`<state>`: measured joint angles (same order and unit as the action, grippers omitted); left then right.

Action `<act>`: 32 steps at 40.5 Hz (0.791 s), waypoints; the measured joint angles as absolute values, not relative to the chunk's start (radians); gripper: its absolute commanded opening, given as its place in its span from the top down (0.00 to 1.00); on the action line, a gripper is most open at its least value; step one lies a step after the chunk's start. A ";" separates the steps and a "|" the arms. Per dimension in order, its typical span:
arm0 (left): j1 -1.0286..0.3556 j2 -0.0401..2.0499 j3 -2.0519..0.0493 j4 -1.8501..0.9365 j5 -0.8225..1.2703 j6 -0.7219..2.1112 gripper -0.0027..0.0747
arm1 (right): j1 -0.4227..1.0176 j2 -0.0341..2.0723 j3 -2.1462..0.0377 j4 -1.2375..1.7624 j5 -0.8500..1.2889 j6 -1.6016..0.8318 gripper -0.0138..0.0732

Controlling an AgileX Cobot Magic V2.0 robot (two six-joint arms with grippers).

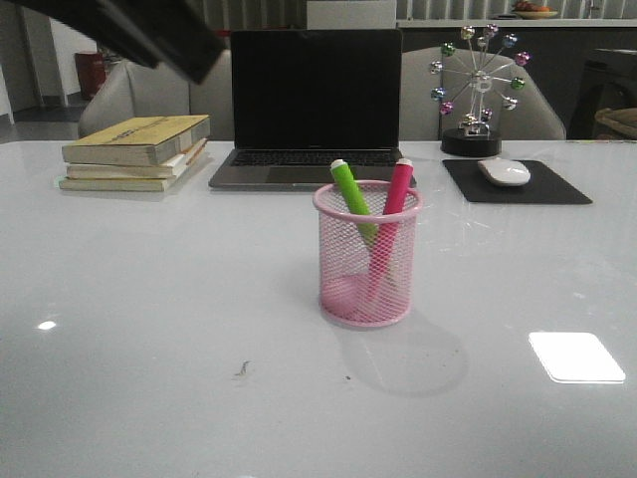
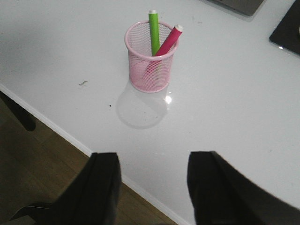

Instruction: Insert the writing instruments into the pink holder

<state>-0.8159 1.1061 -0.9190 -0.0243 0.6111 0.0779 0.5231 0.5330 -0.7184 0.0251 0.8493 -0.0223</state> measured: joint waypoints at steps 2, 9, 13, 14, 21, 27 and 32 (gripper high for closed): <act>-0.816 1.064 -0.910 -0.024 0.652 0.078 0.54 | 0.523 0.533 -0.718 0.025 0.849 -0.022 0.33; -0.816 0.926 -0.814 -0.040 0.701 0.078 0.54 | 0.523 0.533 -0.718 0.025 0.849 -0.022 0.33; -0.816 0.837 -0.741 -0.044 0.712 0.078 0.54 | 0.523 0.533 -0.718 0.023 0.849 -0.022 0.33; -0.816 0.809 -0.727 -0.045 0.715 0.078 0.54 | 0.523 0.533 -0.718 0.023 0.849 -0.022 0.33; -0.816 0.647 -0.632 -0.047 0.722 0.078 0.54 | 0.523 0.533 -0.718 0.023 0.849 -0.022 0.33; -0.816 0.568 -0.590 -0.047 0.726 0.078 0.54 | 0.523 0.533 -0.718 0.023 0.849 -0.022 0.36; -0.816 0.551 -0.585 -0.047 0.728 0.078 0.62 | 0.523 0.533 -0.718 0.023 0.861 -0.022 0.52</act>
